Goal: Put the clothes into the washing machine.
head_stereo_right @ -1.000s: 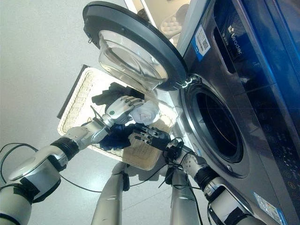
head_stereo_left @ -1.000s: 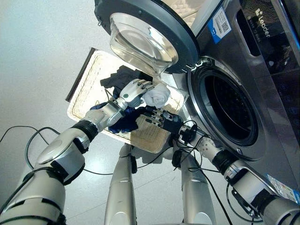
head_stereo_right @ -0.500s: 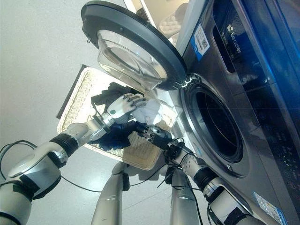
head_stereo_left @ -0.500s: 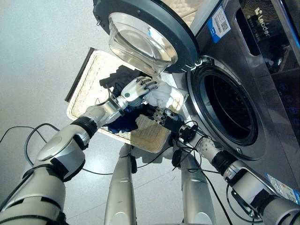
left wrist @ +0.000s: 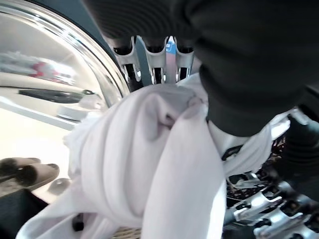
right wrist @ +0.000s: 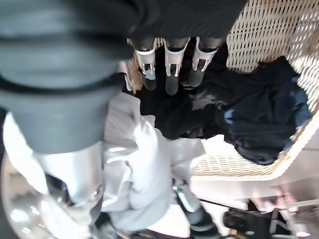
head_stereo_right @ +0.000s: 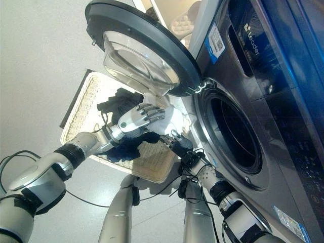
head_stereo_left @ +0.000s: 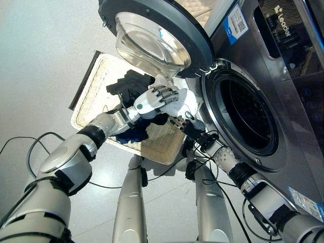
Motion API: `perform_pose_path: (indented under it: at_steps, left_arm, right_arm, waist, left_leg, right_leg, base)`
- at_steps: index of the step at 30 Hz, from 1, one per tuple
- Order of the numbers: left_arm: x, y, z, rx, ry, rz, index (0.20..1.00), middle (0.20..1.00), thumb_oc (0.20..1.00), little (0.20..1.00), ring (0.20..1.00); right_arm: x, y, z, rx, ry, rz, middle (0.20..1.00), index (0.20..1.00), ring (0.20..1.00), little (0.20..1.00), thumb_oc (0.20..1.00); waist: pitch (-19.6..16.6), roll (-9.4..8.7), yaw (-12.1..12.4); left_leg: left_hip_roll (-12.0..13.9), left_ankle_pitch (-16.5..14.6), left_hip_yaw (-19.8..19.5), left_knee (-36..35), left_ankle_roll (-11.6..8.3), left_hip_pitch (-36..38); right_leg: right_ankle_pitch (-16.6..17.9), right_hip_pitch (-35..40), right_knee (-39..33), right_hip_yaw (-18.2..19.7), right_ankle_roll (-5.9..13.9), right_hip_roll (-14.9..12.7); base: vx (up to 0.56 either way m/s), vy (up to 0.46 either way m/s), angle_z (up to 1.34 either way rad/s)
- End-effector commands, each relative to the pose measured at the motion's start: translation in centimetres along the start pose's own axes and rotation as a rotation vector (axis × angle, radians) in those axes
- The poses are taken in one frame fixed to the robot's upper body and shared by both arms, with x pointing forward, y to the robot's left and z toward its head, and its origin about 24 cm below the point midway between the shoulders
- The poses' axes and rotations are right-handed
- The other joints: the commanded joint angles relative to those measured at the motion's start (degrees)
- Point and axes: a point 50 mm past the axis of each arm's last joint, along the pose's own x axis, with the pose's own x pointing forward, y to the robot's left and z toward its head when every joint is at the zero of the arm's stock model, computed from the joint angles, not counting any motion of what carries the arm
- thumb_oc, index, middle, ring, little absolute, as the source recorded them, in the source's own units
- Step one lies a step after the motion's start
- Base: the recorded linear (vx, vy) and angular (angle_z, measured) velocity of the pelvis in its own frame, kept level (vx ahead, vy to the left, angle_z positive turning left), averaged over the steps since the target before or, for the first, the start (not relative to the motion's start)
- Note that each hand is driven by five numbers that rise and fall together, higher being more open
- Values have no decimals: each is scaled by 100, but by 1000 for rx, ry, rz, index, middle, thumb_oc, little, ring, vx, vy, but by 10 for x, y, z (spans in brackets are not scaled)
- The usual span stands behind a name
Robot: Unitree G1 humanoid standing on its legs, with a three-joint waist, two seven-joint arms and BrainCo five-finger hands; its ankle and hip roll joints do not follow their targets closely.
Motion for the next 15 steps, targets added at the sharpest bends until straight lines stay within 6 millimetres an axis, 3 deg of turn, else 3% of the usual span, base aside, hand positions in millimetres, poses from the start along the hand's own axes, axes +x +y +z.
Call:
perform_pose_path:
  at_steps: [1, 8, 15]
  left_arm:
    - [7, 4, 21, -66, -169, 62, 200, 200, 200, 200, 200]
    - [10, 6, 31, -98, -276, 56, 200, 200, 200, 200, 200]
    - [15, 5, 43, -123, -373, 47, 200, 200, 200, 200, 200]
  right_arm:
    - [-1, 1, 47, 43, -202, -24, 1000, 1000, 1000, 1000, 1000]
    - [-3, -5, 56, 95, -245, -73, 1000, 1000, 1000, 1000, 1000]
    - [6, 4, 56, 123, -248, -57, 1000, 1000, 1000, 1000, 1000]
  waist:
    - [-140, 342, -58]
    - [-140, 361, -48]
    - [-140, 347, -34]
  left_leg:
    - [-353, -1, 288, -55, -98, -268]
    - [-348, -57, 282, -59, -81, -225]
    - [-360, -42, 241, -55, -53, -276]
  right_leg:
    - [-75, 135, -59, -290, 768, 18]
    - [-92, 147, -33, -268, 798, 13]
    - [-40, 86, -24, -250, 807, 16]
  base:
    - [0, 0, 0]
    - [3, -3, -2]
    - [0, -4, 0]
